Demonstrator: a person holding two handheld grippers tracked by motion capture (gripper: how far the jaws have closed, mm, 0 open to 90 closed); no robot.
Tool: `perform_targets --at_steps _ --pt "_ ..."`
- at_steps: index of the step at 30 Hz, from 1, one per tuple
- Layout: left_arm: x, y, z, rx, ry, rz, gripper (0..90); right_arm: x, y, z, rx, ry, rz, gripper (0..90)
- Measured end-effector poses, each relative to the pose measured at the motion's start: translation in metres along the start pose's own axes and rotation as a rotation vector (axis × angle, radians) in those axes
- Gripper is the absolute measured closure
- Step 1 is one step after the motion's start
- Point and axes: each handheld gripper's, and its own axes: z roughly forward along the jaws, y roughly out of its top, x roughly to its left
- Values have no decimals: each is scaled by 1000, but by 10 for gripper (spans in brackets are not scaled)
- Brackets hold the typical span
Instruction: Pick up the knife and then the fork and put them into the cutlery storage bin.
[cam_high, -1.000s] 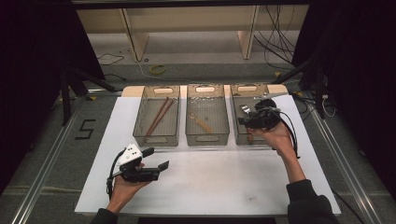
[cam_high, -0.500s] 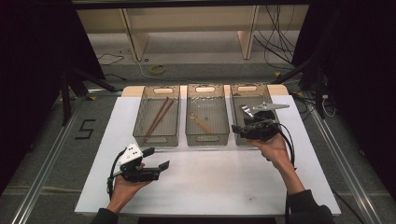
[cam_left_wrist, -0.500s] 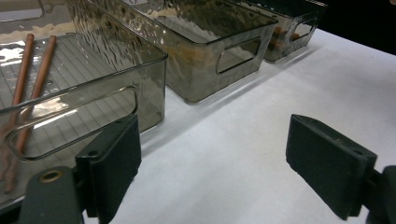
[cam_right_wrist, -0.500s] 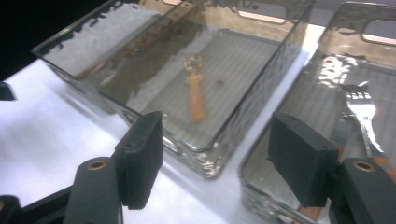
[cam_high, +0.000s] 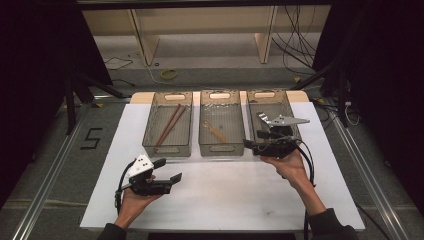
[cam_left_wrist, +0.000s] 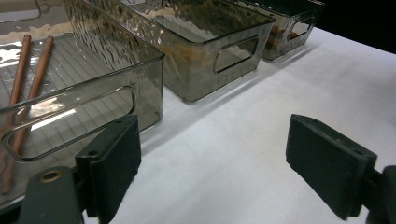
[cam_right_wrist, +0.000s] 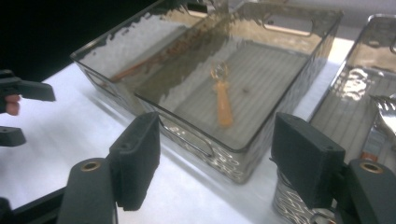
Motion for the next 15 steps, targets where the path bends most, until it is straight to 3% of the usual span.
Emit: perform_targets --at_steps 9,15 --pt "0 0 0 2 -5 -4 176 12 -16 -10 -44 44 -43 298" --pt "0 0 0 4 -22 -11 176 15 -36 -18 -64 57 -34 287"
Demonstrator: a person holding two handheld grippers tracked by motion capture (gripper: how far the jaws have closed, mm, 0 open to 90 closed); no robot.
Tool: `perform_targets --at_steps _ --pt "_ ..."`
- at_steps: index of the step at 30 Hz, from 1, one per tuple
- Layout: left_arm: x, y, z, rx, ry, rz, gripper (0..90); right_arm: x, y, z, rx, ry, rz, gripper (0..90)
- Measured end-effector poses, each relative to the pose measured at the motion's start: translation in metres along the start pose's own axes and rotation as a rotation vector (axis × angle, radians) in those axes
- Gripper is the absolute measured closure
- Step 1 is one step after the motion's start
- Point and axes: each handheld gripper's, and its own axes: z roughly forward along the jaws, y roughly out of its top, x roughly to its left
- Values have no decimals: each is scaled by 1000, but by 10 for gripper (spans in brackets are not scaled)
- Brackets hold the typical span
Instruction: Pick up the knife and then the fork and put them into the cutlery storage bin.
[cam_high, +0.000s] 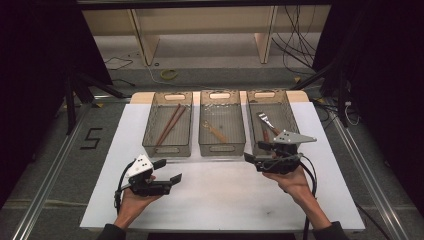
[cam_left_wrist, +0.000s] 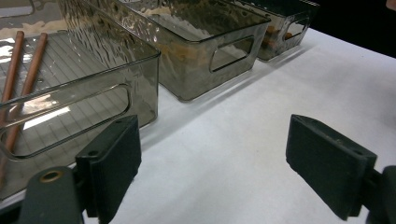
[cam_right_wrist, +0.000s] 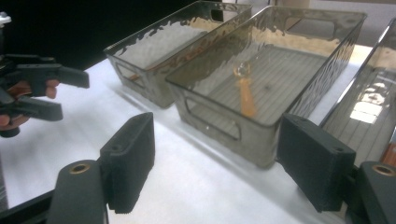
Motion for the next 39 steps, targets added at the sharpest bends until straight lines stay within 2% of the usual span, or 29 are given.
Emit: perform_targets --at_steps 7,10,16,26,39 --pt "0 0 1 1 -10 -8 175 3 -22 -11 -30 18 10 256" --pt "-1 0 1 4 -14 -5 175 6 -31 -13 -24 21 2 248" --pt "-2 0 2 11 -29 -6 175 11 -42 -20 -50 21 1 235" --pt "-4 -1 1 13 -53 -30 174 12 -61 -22 -26 12 20 231" --pt "-6 -1 1 19 -61 -28 173 11 -66 -26 -31 7 23 230"
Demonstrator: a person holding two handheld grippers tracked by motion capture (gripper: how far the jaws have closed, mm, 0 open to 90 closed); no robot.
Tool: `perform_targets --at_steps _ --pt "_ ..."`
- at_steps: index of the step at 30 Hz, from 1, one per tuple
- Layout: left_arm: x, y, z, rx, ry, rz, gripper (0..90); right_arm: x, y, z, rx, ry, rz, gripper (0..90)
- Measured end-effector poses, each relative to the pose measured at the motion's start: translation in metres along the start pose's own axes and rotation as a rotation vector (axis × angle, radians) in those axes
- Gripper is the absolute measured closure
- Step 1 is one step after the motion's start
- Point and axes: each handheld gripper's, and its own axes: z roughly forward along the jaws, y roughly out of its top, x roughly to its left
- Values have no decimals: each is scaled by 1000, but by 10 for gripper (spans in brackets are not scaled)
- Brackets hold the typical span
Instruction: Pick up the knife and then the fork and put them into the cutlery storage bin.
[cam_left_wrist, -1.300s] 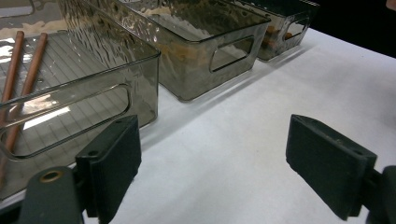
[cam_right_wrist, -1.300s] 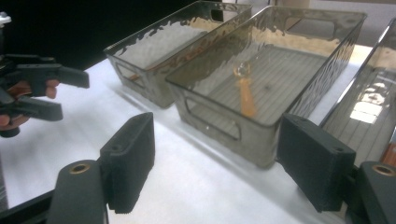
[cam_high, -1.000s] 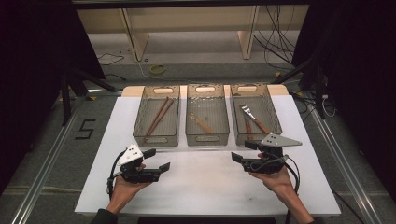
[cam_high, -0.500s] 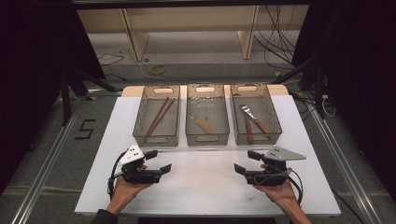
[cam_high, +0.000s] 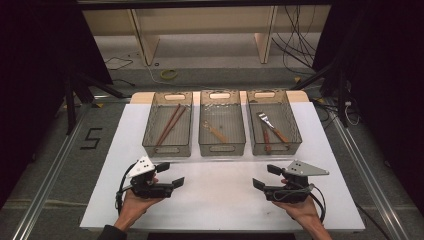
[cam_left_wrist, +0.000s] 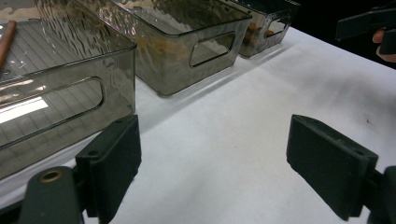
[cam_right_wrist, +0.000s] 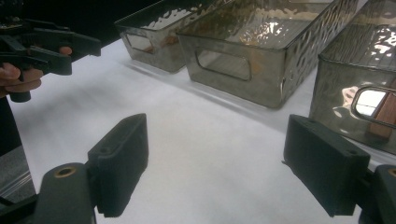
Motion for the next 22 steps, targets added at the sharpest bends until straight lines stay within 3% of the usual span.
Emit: perform_targets --at_steps 22 --pt "0 0 1 1 0 -2 173 0 1 0 -7 -9 -12 227"
